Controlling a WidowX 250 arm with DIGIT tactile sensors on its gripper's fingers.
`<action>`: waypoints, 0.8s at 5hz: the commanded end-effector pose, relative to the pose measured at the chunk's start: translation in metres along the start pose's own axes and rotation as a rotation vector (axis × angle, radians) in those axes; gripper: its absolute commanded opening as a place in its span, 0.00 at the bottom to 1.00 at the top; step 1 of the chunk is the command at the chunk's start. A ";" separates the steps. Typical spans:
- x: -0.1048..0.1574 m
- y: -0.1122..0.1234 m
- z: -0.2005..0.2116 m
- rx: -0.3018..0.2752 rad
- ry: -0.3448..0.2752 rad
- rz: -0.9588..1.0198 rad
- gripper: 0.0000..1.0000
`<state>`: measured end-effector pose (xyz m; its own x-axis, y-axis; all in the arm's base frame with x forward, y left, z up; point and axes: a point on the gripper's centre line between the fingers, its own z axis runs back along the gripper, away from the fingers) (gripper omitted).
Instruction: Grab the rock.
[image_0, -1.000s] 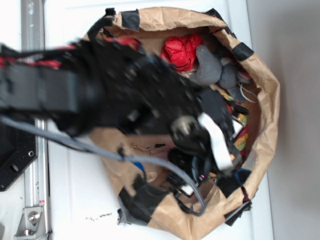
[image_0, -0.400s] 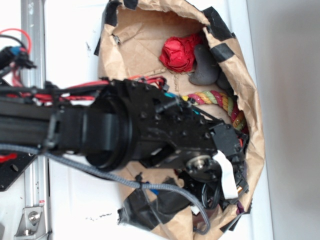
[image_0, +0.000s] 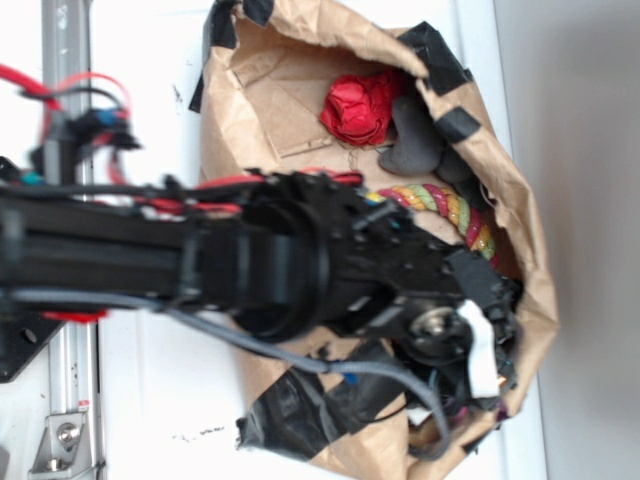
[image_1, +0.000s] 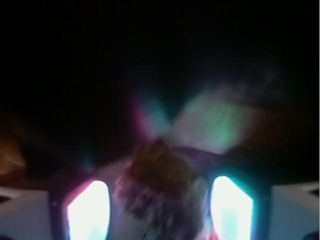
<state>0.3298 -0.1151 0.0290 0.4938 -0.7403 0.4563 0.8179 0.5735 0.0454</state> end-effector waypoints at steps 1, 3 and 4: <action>0.003 -0.017 -0.002 0.009 0.018 0.009 0.00; -0.034 0.005 0.068 0.148 0.030 0.299 0.00; -0.065 0.020 0.109 0.201 0.049 0.471 0.00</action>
<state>0.2837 -0.0063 0.0773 0.8279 -0.4077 0.3851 0.4456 0.8952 -0.0102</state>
